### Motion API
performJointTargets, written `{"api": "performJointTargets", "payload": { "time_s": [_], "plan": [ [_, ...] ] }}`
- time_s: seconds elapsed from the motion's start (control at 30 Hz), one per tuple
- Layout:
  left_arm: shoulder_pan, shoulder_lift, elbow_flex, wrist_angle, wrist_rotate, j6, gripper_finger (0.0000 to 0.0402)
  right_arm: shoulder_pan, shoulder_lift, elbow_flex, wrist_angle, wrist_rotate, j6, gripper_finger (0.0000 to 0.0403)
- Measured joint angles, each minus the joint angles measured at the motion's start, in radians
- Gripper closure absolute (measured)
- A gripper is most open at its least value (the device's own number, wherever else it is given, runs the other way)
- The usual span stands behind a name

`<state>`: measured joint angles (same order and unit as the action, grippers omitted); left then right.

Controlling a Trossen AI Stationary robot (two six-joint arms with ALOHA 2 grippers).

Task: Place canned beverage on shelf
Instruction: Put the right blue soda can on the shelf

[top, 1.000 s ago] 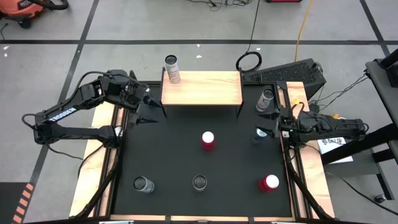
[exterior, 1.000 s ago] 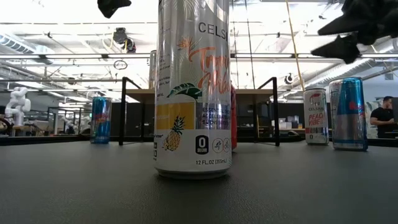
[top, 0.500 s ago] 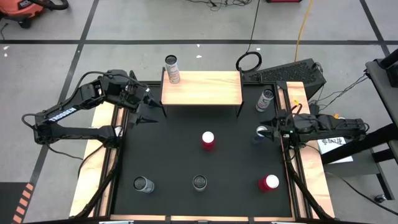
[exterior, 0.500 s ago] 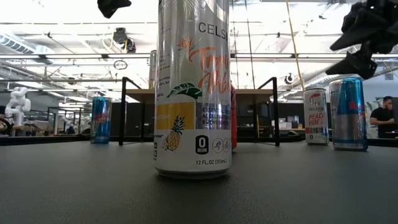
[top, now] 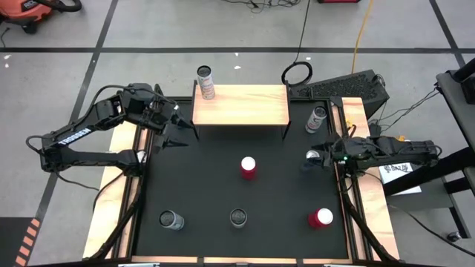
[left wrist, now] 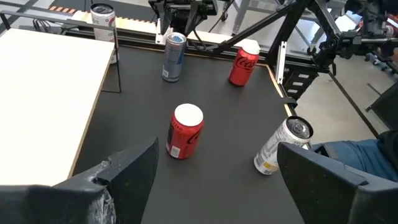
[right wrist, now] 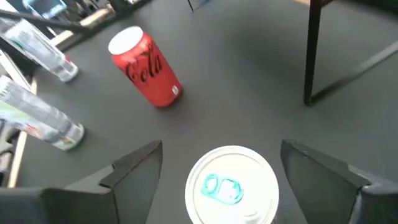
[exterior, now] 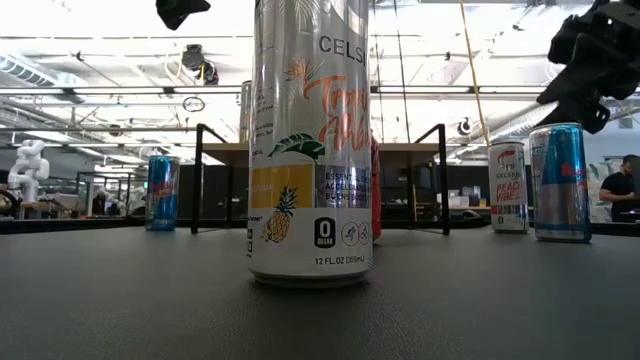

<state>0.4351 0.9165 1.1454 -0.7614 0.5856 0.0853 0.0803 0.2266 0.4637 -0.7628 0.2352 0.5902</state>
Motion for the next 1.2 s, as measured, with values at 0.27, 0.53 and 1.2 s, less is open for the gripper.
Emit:
{"api": "performJointTargets", "payload": {
  "time_s": [0.27, 0.53, 1.2],
  "plan": [
    [0.0, 0.0, 0.0, 0.0, 0.0, 0.0, 0.007, 0.0, 0.16, 0.0, 0.001, -0.002, -0.001, 0.0095],
    [0.0, 0.0, 0.0, 0.0, 0.0, 0.0, 0.007, 0.0, 0.25, 0.0, 0.002, -0.005, 0.008, 0.0095],
    [0.0, 0.0, 0.0, -0.007, -0.056, 0.007, 0.007, 0.0, 0.31, 0.0, 0.006, -0.076, 0.072, 0.0124]
  ]
}}
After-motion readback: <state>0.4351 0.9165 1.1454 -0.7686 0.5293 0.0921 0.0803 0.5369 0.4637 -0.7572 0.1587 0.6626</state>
